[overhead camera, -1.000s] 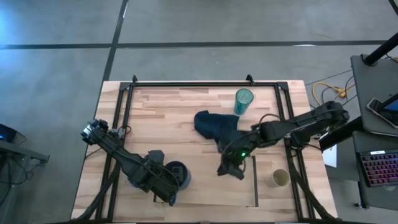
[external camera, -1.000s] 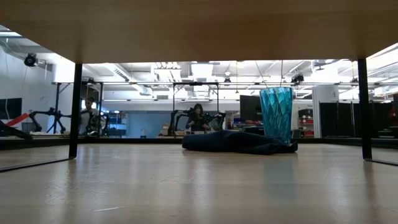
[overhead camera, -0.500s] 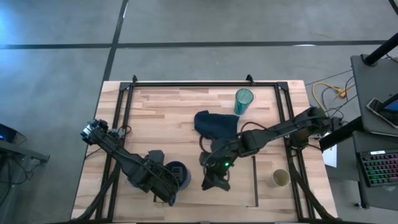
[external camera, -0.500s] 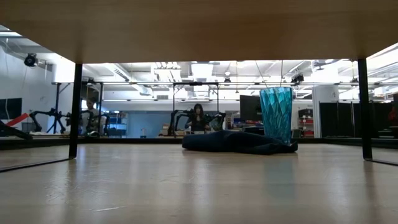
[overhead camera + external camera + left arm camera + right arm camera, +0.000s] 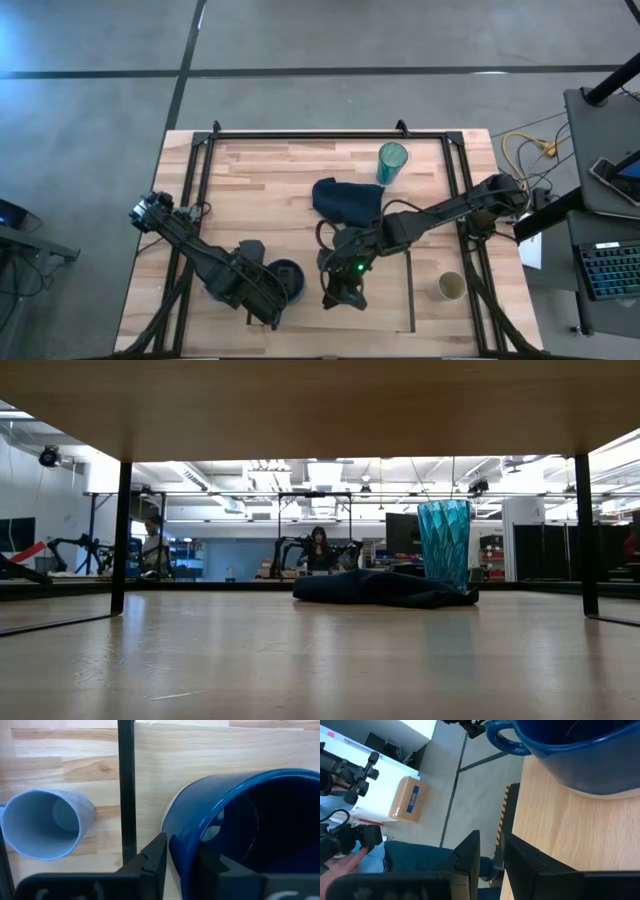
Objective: Stack small to large cups/mugs on shelf
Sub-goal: Put the dark blue mug on the shelf
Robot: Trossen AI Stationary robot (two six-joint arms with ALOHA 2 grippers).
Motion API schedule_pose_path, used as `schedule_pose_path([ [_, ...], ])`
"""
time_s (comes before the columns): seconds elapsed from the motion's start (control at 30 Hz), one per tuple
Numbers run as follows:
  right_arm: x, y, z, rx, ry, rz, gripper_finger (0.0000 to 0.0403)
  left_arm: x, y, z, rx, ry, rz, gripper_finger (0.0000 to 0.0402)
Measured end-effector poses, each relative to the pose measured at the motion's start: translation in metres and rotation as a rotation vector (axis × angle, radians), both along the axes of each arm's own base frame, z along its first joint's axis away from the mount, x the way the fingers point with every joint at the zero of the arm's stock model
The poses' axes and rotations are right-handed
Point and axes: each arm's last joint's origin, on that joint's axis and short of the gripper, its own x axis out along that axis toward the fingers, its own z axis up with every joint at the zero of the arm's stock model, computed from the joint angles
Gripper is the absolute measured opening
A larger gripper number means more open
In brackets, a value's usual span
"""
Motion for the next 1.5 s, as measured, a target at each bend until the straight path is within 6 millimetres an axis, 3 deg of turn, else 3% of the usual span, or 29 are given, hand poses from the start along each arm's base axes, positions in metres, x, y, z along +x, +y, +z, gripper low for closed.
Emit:
schedule_pose_path([
  [0.17, 0.001, -0.001, 0.0, -0.004, -0.004, -0.001, 0.0075, 0.0, 0.001, 0.001, 0.007, -0.008, 0.002, 0.0073],
  [0.83, 0.008, -0.02, -0.001, -0.06, -0.036, -0.1, 0.0074, -0.002, -0.002, 0.017, -0.009, -0.067, -0.032, 0.0075],
  [1.2, 0.008, -0.022, -0.005, -0.077, -0.038, -0.094, 0.0074, -0.019, -0.019, 0.022, 0.027, -0.128, -0.061, 0.0074],
  [1.5, 0.01, -0.029, -0.003, -0.079, -0.051, -0.108, 0.0074, -0.036, -0.002, 0.043, 0.132, -0.286, -0.052, 0.0074],
])
